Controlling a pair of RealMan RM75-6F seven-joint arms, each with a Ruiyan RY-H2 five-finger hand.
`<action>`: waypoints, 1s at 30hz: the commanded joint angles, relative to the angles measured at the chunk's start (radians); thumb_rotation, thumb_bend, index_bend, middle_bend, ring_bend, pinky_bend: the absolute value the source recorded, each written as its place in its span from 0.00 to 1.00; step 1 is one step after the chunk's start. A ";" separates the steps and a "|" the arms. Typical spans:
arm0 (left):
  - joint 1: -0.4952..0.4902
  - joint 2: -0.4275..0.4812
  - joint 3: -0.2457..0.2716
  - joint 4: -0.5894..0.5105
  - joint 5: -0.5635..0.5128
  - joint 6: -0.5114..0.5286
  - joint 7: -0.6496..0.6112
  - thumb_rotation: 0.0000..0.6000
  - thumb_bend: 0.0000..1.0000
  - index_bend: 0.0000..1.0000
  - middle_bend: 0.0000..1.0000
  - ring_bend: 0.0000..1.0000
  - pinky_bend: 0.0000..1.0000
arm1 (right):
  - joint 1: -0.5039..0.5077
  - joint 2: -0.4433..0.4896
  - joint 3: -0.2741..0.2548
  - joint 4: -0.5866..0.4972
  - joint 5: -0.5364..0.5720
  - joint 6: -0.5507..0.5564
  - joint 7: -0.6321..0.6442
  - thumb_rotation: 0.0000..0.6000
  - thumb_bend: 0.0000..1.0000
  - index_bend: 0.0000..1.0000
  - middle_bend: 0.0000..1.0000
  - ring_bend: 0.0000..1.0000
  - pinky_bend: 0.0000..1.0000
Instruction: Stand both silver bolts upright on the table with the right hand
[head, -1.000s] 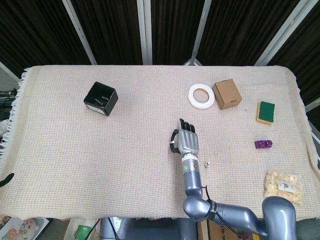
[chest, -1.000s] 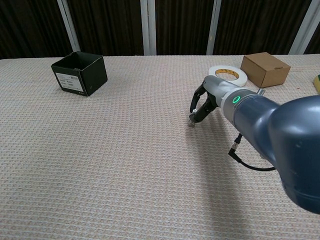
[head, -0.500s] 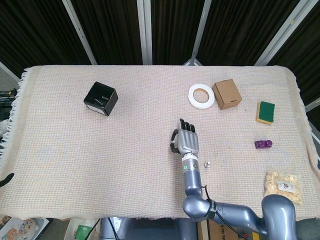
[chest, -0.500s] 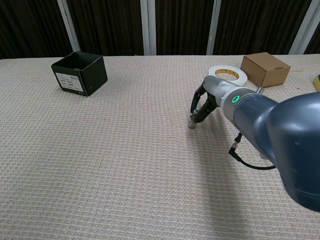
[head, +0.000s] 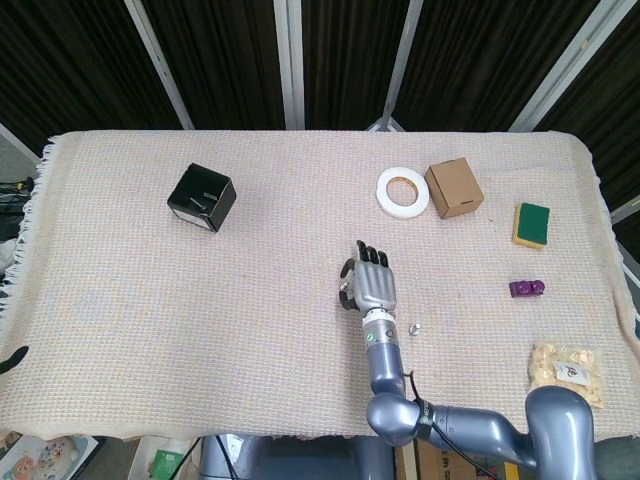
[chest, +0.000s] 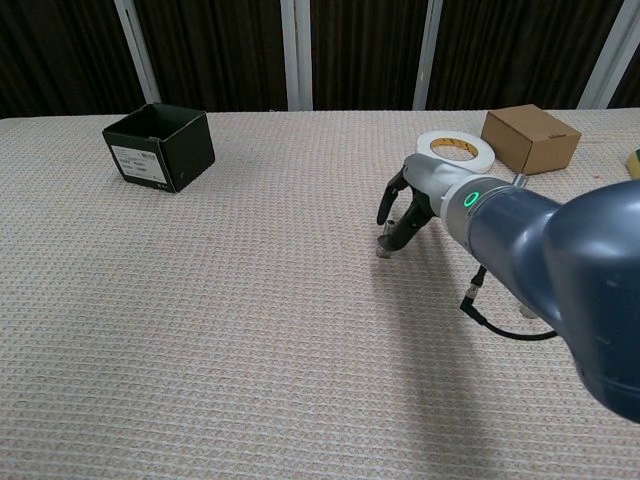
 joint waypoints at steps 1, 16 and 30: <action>0.000 0.000 0.000 0.000 0.001 0.000 0.001 1.00 0.15 0.17 0.11 0.00 0.05 | 0.006 0.014 0.006 -0.038 -0.003 0.008 -0.002 1.00 0.27 0.39 0.00 0.00 0.00; 0.004 -0.003 0.001 -0.002 0.006 0.012 0.004 1.00 0.15 0.18 0.11 0.00 0.05 | -0.142 0.386 -0.030 -0.544 -0.248 0.194 -0.017 1.00 0.23 0.25 0.00 0.00 0.00; 0.017 -0.012 0.015 -0.012 0.034 0.037 0.023 1.00 0.15 0.18 0.12 0.00 0.05 | -0.630 0.858 -0.567 -0.559 -0.991 0.300 0.371 1.00 0.23 0.17 0.00 0.00 0.00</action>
